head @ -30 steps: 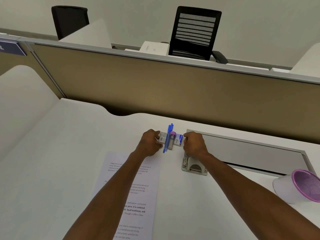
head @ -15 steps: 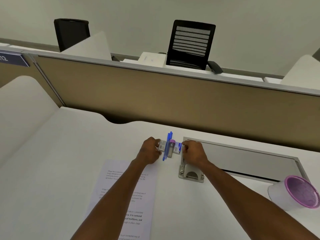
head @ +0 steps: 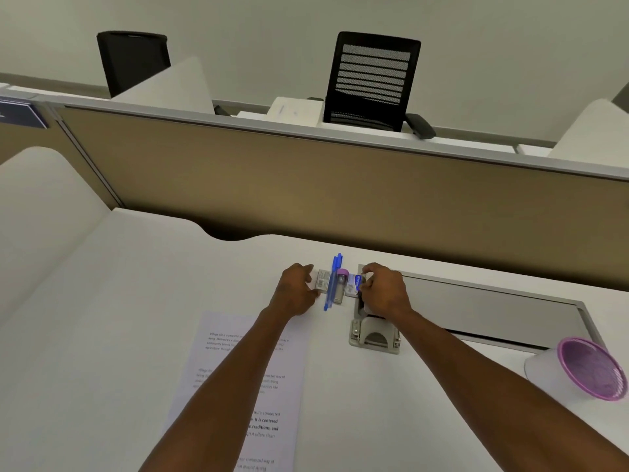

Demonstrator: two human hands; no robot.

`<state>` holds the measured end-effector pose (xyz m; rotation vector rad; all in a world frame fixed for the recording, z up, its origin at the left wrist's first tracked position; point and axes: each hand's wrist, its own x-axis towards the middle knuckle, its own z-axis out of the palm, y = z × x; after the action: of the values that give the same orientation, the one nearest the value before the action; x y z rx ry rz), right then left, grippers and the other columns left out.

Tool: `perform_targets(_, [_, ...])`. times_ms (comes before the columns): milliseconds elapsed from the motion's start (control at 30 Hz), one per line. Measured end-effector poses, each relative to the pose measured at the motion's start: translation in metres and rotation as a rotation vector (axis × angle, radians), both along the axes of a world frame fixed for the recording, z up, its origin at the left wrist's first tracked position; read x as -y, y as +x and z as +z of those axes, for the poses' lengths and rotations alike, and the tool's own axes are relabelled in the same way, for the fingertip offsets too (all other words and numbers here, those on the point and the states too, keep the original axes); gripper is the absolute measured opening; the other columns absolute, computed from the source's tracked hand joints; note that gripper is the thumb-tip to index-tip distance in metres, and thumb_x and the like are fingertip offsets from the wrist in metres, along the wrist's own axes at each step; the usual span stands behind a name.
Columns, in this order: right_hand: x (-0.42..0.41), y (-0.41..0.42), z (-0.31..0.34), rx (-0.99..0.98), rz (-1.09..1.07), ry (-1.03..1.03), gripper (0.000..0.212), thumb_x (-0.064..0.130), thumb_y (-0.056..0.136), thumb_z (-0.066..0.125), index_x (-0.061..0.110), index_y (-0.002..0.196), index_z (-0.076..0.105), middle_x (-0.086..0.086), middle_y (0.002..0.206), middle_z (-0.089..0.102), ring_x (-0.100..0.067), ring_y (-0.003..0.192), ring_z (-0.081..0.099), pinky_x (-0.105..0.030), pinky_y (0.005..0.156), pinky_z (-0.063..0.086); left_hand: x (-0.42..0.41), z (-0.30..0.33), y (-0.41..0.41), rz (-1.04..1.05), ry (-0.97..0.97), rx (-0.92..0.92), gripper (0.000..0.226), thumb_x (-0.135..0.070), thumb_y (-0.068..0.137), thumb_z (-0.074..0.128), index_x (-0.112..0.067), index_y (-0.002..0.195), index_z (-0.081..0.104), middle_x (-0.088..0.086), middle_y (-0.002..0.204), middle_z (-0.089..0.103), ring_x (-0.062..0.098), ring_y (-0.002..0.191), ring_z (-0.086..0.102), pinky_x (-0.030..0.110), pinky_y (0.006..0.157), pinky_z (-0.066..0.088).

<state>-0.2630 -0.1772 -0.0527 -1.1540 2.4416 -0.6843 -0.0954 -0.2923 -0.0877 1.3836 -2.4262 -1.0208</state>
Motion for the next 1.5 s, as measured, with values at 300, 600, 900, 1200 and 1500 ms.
perform_targets(300, [-0.023,-0.005,0.026,-0.043,0.007,-0.113,0.033,0.029,0.091,0.061,0.018,0.121,0.063,-0.004,0.102,0.073,-0.022,0.098,0.066,-0.030,0.087,0.048,-0.017,0.030,0.028,0.007,-0.062,-0.017,0.069,-0.033,0.087,0.072,-0.020,0.147,0.040,0.007,0.144,0.048,0.021,0.123,0.054,0.034,0.103,0.048])
perform_targets(600, [-0.084,0.025,0.074,-0.164,0.089,-0.133,0.037,0.035,0.094,0.056,0.018,0.126,0.060,-0.004,0.111,0.068,-0.022,0.105,0.062,-0.032,0.089,0.047,-0.067,0.093,0.061,-0.013,-0.199,-0.072,0.070,-0.035,0.090,0.067,-0.017,0.150,0.035,0.007,0.153,0.040,0.024,0.141,0.037,0.034,0.111,0.035])
perform_targets(900, [-0.150,0.041,0.113,-0.309,0.101,-0.203,0.050,0.038,0.093,0.056,0.017,0.138,0.049,-0.008,0.138,0.053,-0.026,0.126,0.049,-0.038,0.102,0.043,-0.117,0.146,0.090,-0.040,-0.344,-0.106,0.073,-0.040,0.092,0.064,-0.017,0.153,0.030,0.006,0.158,0.032,0.023,0.146,0.028,0.035,0.114,0.031])
perform_targets(1200, [-0.193,0.053,0.170,-0.568,0.156,-0.282,0.071,0.050,0.092,0.049,0.015,0.150,0.028,-0.011,0.148,0.039,-0.031,0.133,0.036,-0.046,0.106,0.038,-0.176,0.210,0.088,-0.092,-0.650,-0.168,0.075,-0.045,0.091,0.061,-0.014,0.152,0.029,0.006,0.157,0.029,0.026,0.146,0.025,0.043,0.112,0.039])
perform_targets(1500, [-0.236,0.055,0.203,-0.650,0.144,-0.380,0.085,0.063,0.086,0.042,0.021,0.153,0.013,-0.011,0.159,0.020,-0.034,0.144,0.022,-0.049,0.107,0.033,-0.238,0.250,0.094,-0.075,-0.811,-0.167,0.077,-0.046,0.092,0.056,-0.009,0.152,0.026,0.010,0.159,0.027,0.028,0.151,0.014,0.042,0.118,0.024])
